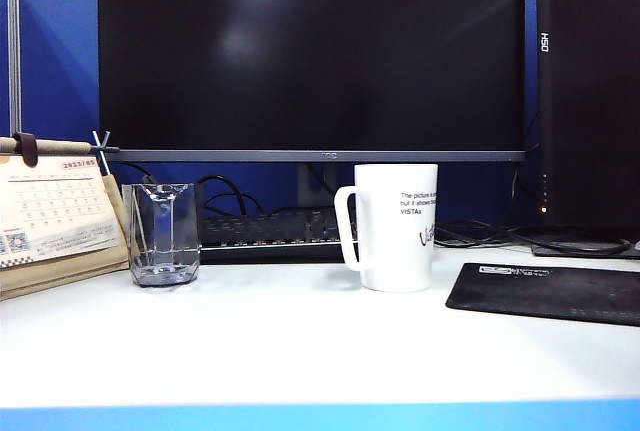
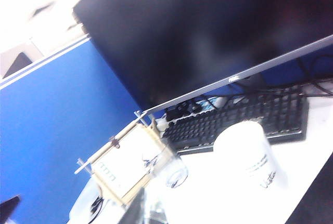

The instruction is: Swap the positions of the transparent plastic cup and the white ceramic cup.

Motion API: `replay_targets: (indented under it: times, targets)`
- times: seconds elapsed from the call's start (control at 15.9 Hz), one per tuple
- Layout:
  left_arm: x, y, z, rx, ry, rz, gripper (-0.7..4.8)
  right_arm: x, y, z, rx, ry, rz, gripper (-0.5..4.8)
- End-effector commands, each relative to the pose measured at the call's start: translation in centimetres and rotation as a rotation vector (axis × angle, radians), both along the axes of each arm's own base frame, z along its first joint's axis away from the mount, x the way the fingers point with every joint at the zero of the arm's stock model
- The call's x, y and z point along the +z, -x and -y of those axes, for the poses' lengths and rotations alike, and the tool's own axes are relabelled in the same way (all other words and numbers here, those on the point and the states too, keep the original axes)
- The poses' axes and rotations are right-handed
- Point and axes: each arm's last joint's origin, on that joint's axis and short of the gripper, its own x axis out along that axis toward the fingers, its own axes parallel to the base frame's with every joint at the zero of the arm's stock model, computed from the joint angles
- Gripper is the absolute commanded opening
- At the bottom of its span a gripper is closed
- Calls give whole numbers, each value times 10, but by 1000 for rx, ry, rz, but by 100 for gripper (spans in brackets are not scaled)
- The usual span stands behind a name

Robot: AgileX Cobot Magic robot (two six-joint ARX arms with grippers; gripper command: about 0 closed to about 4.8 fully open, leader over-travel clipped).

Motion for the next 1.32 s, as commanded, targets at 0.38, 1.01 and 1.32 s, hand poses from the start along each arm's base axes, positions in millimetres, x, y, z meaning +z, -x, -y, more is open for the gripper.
replay_targets:
  times: [0.38, 1.01, 1.32]
  targets:
    - [-67, -24, -1, 562, -276, 32, -6, -73, -36, 7, -186, 152, 87, -1]
    - [-77, -26, -2, 441, -527, 43, -5, -89, -30, -31, 154, 200, 106, -1]
    - [-80, -25, -9, 689, -271, -108, 4, -91, -29, -36, 19, 234, 92, -1]
